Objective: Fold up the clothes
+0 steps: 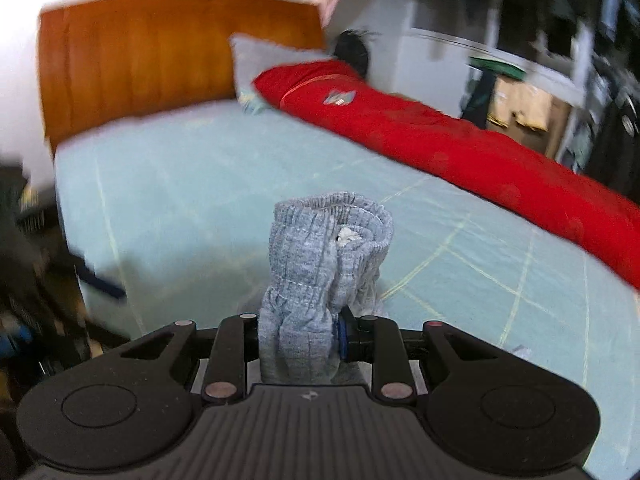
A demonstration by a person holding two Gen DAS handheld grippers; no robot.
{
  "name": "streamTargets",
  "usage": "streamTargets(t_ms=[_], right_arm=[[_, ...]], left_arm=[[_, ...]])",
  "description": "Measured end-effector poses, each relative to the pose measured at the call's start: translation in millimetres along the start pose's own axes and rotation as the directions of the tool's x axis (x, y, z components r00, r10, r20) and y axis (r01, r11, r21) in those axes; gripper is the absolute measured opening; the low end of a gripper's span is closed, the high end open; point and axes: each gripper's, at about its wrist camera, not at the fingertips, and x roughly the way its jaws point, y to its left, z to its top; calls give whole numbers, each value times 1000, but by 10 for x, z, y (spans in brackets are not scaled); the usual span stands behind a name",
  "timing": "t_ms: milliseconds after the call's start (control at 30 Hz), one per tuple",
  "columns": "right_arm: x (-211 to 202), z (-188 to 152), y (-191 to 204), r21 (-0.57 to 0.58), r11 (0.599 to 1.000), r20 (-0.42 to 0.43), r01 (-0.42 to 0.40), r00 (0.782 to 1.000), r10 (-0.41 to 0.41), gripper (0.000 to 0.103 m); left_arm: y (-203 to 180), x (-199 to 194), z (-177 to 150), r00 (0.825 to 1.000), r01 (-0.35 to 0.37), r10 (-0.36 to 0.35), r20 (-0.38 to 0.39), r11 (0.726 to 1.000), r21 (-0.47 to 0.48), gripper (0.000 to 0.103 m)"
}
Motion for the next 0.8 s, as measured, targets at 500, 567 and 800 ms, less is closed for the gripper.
streamTargets(t_ms=[500, 567, 800], right_arm=[[373, -289, 731, -393, 918, -90, 52, 991, -95, 29], [422, -339, 774, -421, 906, -111, 40, 989, -95, 30], [562, -399, 853, -418, 909, -171, -11, 983, -66, 39]], left_arm=[[144, -22, -82, 1000, -12, 12, 7, 999, -48, 91], [162, -22, -81, 1000, -13, 14, 10, 998, -54, 91], [161, -50, -71, 1000, -15, 15, 13, 998, -55, 91]])
